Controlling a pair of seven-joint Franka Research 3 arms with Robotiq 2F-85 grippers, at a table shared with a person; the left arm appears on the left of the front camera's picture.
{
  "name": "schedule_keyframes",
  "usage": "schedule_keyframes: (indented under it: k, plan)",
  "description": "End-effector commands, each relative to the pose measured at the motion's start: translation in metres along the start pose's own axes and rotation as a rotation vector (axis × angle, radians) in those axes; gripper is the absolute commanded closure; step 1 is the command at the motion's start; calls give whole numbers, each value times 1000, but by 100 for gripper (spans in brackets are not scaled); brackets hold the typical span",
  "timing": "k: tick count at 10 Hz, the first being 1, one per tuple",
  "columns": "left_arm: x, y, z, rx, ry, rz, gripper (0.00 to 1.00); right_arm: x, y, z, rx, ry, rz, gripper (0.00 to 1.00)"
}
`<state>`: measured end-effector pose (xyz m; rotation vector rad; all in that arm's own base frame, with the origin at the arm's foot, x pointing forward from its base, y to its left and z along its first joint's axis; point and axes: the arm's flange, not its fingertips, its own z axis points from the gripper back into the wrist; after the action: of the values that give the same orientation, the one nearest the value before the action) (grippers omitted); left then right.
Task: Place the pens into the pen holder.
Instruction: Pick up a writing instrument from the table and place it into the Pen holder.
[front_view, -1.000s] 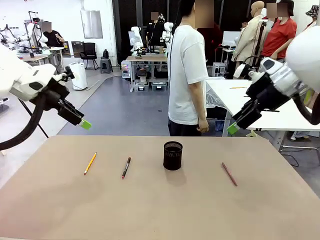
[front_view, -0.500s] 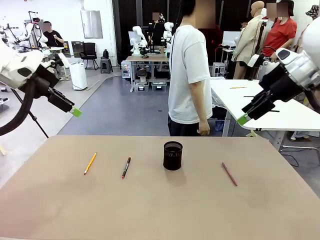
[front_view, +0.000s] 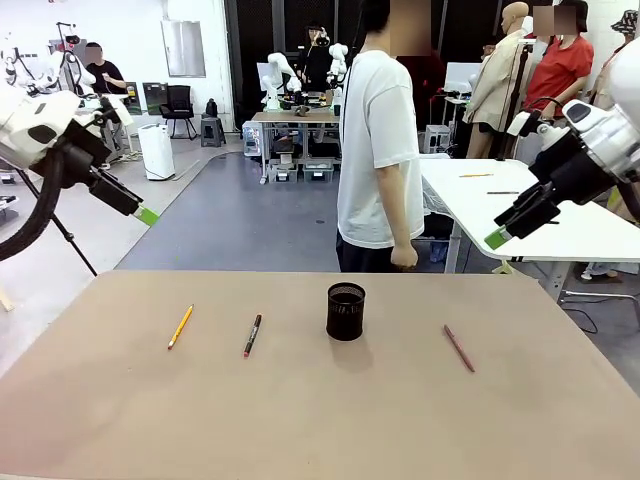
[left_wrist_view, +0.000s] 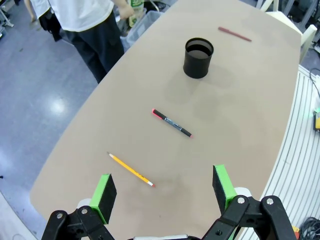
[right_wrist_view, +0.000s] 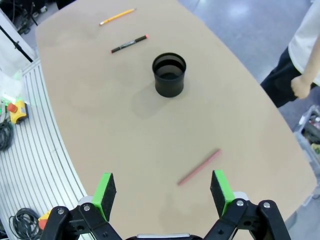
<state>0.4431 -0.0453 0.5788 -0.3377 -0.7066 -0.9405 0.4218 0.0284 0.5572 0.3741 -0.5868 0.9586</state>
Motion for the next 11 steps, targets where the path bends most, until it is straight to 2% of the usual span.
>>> schedule_keyframes:
  k: [1,11]
  plan:
    - [0,1,1,9,-2,0,0,1,3,0,7,-5,5,0]
    - [0,1,1,9,-2,0,0,1,3,0,7,-5,5,0]
